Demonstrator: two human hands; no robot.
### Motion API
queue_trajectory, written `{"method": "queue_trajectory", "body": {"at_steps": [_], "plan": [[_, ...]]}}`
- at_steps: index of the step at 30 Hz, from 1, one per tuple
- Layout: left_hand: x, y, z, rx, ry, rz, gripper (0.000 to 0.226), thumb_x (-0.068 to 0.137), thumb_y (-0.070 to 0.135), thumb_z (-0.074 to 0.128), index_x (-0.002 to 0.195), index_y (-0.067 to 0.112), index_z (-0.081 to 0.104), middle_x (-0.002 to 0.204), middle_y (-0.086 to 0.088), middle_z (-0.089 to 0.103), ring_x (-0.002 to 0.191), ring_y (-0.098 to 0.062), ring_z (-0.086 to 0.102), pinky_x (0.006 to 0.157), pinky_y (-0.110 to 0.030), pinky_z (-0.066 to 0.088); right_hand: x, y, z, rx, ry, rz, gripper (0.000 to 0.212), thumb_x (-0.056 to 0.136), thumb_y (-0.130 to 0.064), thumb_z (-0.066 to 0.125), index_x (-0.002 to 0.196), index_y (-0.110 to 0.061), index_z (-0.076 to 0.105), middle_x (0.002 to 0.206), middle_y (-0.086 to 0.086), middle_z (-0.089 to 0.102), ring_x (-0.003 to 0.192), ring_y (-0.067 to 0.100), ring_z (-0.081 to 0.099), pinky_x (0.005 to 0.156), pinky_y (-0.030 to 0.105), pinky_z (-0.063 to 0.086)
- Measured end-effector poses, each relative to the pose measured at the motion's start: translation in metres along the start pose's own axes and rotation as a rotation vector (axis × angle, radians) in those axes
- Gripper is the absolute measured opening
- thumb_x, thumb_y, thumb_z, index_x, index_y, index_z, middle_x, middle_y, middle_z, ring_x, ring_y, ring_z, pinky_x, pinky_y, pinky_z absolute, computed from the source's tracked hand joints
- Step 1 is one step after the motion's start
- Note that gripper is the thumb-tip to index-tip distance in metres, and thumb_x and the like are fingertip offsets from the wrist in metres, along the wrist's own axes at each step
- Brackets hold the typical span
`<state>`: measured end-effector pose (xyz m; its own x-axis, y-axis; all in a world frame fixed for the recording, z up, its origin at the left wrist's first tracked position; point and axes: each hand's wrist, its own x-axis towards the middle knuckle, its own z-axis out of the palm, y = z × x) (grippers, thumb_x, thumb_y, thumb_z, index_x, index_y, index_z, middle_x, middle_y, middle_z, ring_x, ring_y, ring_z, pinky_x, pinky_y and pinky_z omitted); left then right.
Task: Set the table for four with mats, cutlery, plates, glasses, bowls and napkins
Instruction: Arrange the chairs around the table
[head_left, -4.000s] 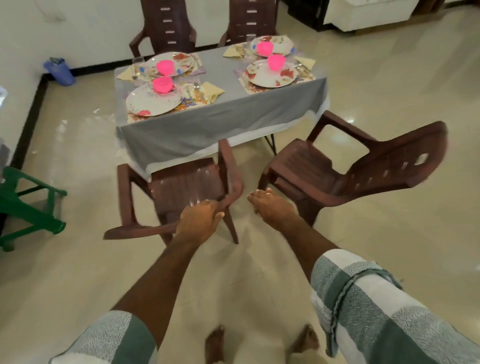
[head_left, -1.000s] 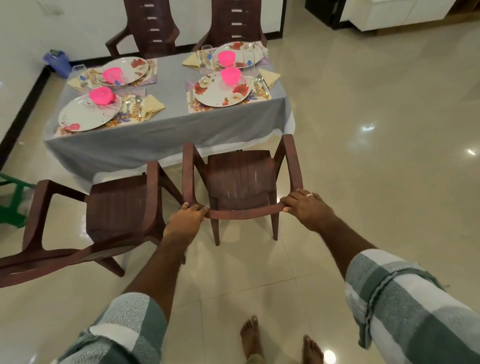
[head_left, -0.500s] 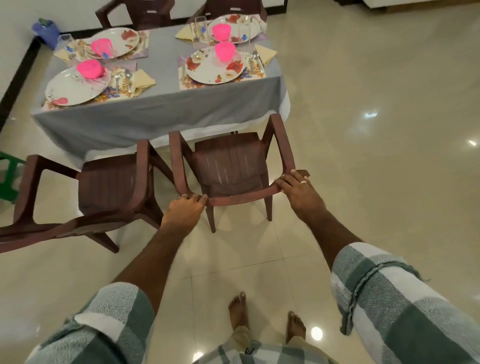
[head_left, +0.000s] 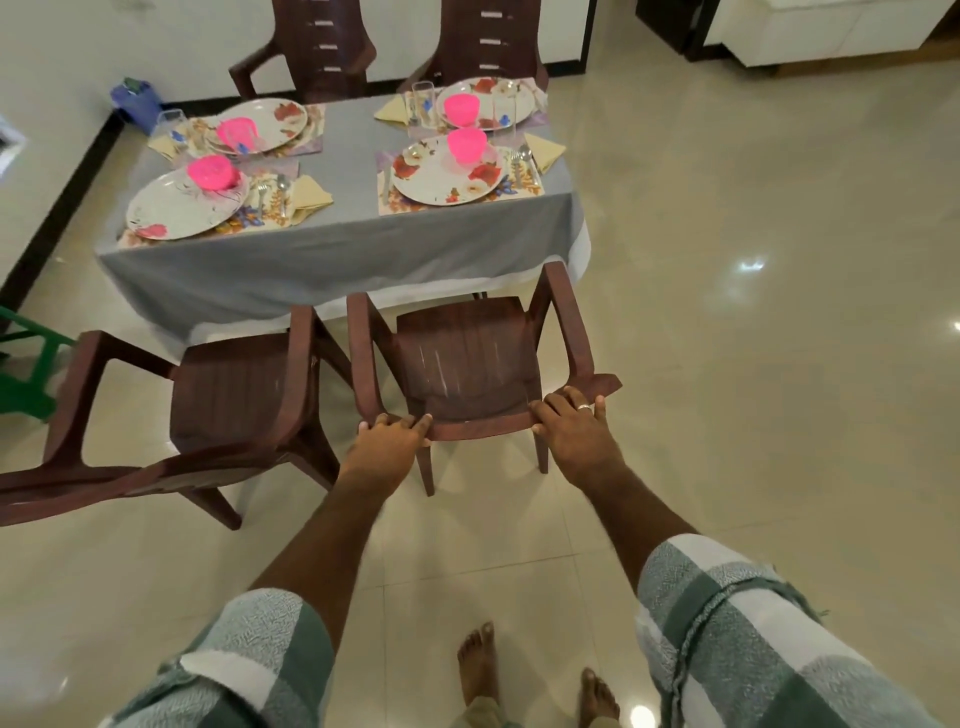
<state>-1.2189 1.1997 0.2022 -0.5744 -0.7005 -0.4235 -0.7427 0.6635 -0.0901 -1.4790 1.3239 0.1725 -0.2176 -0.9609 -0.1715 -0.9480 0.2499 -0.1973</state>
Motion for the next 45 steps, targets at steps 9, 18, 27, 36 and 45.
{"method": "queue_trajectory", "body": {"at_steps": [9,18,27,36,45], "plan": [[0.002,-0.009,0.000,-0.052,0.004,0.026,0.058,0.107,0.021,0.043,0.159,0.027,0.020,0.157,-0.004,0.040,0.145,-0.035,0.033,0.119,-0.060,0.026,-0.001,-0.013,-0.001,0.028,0.041,0.037,0.032,0.106,-0.032,0.041,0.137,-0.028,0.047,0.141,-0.003,0.050,0.145,0.026,0.031,0.119,0.052,0.021],[0.001,0.000,-0.010,-0.108,0.057,0.011,0.051,0.105,0.055,0.028,0.140,0.026,0.051,0.134,-0.001,0.061,0.125,-0.025,0.057,0.113,-0.056,0.036,-0.001,-0.013,-0.012,-0.029,0.021,0.038,0.032,0.105,-0.035,0.041,0.135,-0.030,0.051,0.138,-0.005,0.054,0.140,0.023,0.039,0.116,0.047,0.027],[0.074,0.096,-0.093,-0.170,0.277,0.123,0.043,0.104,0.054,0.031,0.112,0.022,0.060,0.110,0.000,0.068,0.097,-0.025,0.067,0.083,-0.041,0.052,0.037,0.054,-0.062,0.020,0.056,-0.008,0.041,0.104,-0.045,0.032,0.136,-0.026,0.050,0.138,-0.002,0.055,0.130,0.024,0.050,0.118,0.056,0.018],[0.198,0.193,-0.222,-0.238,0.420,0.094,0.038,0.102,0.043,0.047,0.131,0.021,0.058,0.131,-0.001,0.063,0.115,-0.024,0.061,0.095,-0.042,0.051,0.142,0.217,-0.160,-0.080,0.038,-0.018,0.034,0.100,-0.027,0.049,0.134,-0.028,0.049,0.134,0.001,0.057,0.128,0.025,0.050,0.114,0.057,0.024],[0.291,0.264,-0.324,-0.332,0.403,-0.078,0.040,0.103,0.044,0.049,0.134,0.020,0.055,0.132,-0.005,0.063,0.118,-0.024,0.060,0.097,-0.041,0.048,0.251,0.318,-0.241,-0.067,0.034,-0.195,0.041,0.098,-0.023,0.053,0.138,-0.027,0.046,0.139,0.004,0.053,0.130,0.026,0.047,0.111,0.051,0.030]]}}
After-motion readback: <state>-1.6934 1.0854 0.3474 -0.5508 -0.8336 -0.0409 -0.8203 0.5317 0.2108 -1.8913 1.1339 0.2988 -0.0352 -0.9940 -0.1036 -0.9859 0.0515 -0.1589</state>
